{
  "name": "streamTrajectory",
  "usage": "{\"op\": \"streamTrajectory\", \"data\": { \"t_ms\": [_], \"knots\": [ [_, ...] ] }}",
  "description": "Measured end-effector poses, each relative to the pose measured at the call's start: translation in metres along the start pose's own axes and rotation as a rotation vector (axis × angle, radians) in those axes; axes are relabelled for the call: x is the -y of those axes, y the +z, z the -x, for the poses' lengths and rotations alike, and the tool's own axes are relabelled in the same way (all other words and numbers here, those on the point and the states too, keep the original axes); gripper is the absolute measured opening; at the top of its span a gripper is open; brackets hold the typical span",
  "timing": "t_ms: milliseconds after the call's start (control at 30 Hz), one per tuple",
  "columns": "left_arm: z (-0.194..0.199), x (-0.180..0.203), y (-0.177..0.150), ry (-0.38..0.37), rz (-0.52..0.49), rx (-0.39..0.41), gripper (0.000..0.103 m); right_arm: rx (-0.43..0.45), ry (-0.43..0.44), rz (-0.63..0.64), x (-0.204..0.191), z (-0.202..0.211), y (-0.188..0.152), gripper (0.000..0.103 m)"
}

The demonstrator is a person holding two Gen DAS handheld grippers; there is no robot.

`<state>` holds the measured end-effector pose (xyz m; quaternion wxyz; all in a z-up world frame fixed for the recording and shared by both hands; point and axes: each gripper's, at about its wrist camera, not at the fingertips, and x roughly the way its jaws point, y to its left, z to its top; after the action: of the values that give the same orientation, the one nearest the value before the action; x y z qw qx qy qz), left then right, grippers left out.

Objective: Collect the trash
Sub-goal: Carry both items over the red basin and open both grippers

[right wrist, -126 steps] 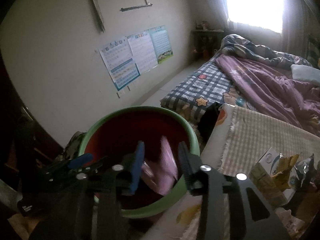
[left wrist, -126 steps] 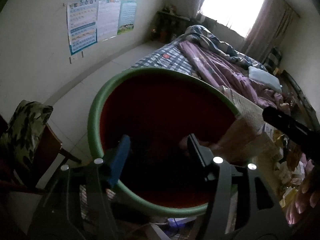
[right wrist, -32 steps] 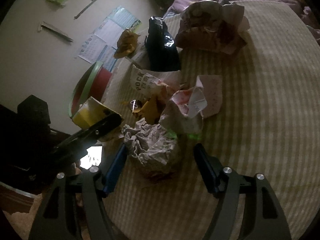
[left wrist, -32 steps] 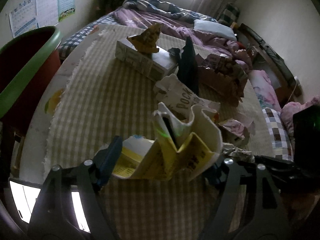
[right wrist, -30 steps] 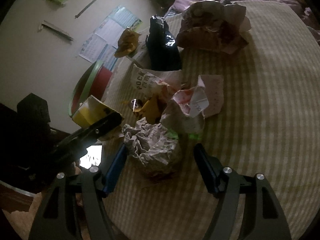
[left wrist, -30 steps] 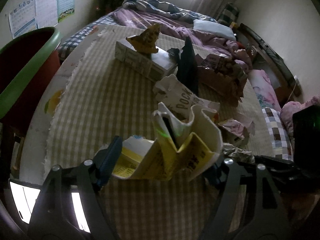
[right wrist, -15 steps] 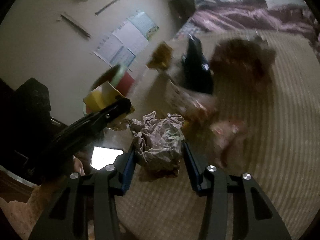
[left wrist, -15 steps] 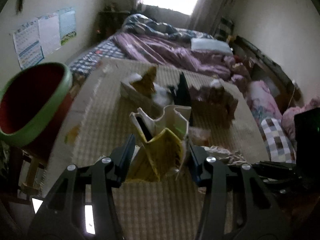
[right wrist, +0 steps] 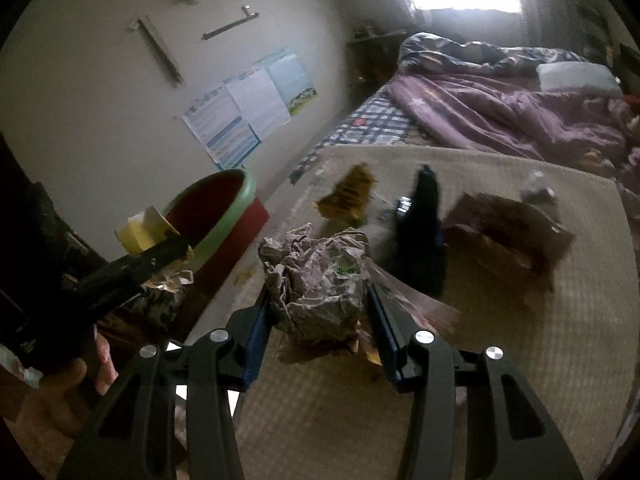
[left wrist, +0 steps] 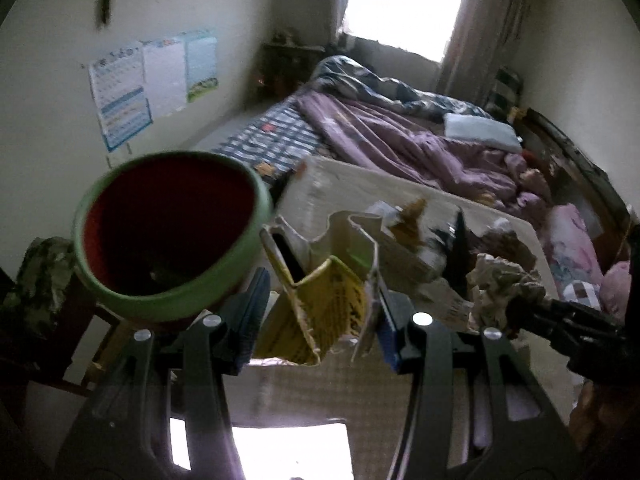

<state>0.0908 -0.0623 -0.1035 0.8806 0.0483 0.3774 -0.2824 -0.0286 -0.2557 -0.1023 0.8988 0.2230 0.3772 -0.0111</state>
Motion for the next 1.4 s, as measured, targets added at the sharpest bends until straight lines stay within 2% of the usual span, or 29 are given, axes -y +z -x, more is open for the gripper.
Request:
{"op": "streamTrajectory", "data": {
  "t_ms": [233,567,900,1100,1400],
  "knots": [
    [0.013,-0.044,0.008,0.038,0.053,0.036,0.047,-0.01,0.028,0.061,-0.039,-0.029,0.014,0.046],
    [0.011,-0.084,0.008,0.046,0.08,0.025,0.047,-0.033,0.025,0.098,-0.072,-0.061,0.024,0.046],
    [0.003,-0.108,0.013,0.036,0.097,0.022,0.047,-0.037,0.022,0.125,-0.099,-0.081,0.031,0.046],
    [0.002,-0.11,0.014,0.036,0.096,0.022,0.047,-0.035,0.034,0.127,-0.111,-0.099,0.042,0.046],
    [-0.013,-0.131,0.029,0.03,0.082,0.011,0.047,-0.025,0.044,0.143,-0.133,-0.122,0.058,0.046]
  ]
}}
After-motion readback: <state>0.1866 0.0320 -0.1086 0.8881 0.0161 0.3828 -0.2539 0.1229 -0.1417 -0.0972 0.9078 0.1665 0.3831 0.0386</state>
